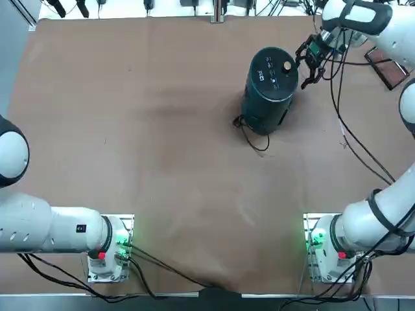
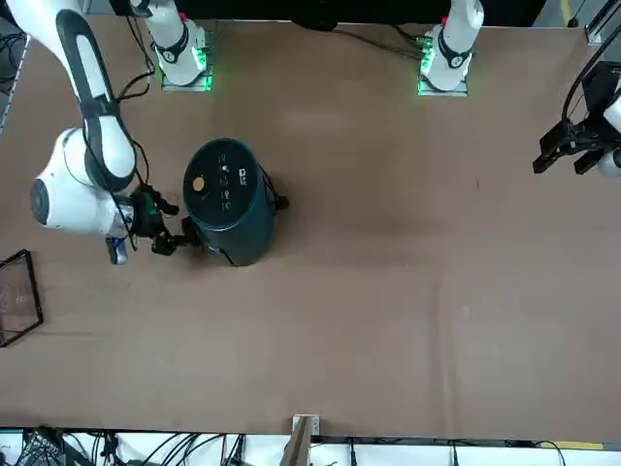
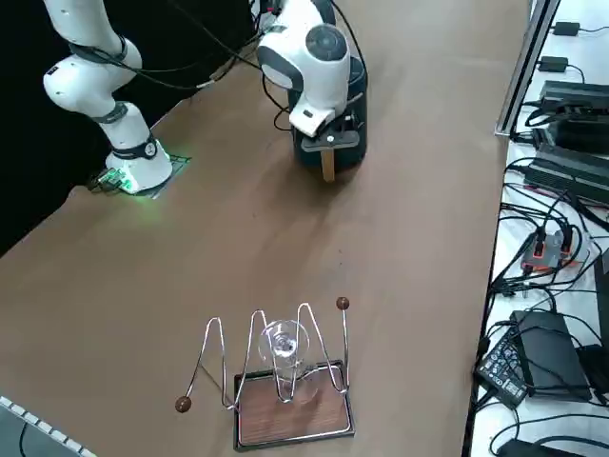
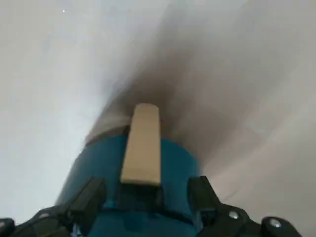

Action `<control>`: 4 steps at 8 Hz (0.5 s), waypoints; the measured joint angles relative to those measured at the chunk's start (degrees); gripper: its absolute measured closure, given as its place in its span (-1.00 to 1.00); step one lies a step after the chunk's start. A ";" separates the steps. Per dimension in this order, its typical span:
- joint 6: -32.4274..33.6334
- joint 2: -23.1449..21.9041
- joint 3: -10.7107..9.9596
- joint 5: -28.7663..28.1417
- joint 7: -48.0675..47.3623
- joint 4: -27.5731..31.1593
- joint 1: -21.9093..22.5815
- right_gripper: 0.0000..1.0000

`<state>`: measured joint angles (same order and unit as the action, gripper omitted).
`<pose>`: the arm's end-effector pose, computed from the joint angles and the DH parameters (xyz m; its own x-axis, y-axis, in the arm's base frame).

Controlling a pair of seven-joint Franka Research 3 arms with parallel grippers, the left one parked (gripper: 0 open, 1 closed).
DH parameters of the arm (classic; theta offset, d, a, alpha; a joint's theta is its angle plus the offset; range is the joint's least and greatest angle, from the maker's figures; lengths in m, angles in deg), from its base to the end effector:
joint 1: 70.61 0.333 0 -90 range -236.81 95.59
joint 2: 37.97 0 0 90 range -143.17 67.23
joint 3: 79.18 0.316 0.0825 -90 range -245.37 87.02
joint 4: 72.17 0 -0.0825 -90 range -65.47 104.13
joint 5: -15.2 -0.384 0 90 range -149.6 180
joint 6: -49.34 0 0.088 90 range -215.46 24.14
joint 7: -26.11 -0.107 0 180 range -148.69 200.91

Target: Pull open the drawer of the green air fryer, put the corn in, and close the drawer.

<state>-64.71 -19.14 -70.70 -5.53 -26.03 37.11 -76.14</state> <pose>0.5935 0.0488 0.3144 0.4490 -0.7890 -0.4193 -0.8662 -0.4995 0.0124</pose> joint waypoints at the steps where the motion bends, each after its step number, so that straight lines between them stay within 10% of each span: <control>1: 3.12 -1.72 -0.03 2.71 1.31 -1.10 -0.25 -1.00; 4: 9.91 -7.05 -0.06 10.45 12.70 -6.36 -0.37 -1.00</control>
<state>-54.81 -26.19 -70.76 4.91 -13.34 30.76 -76.52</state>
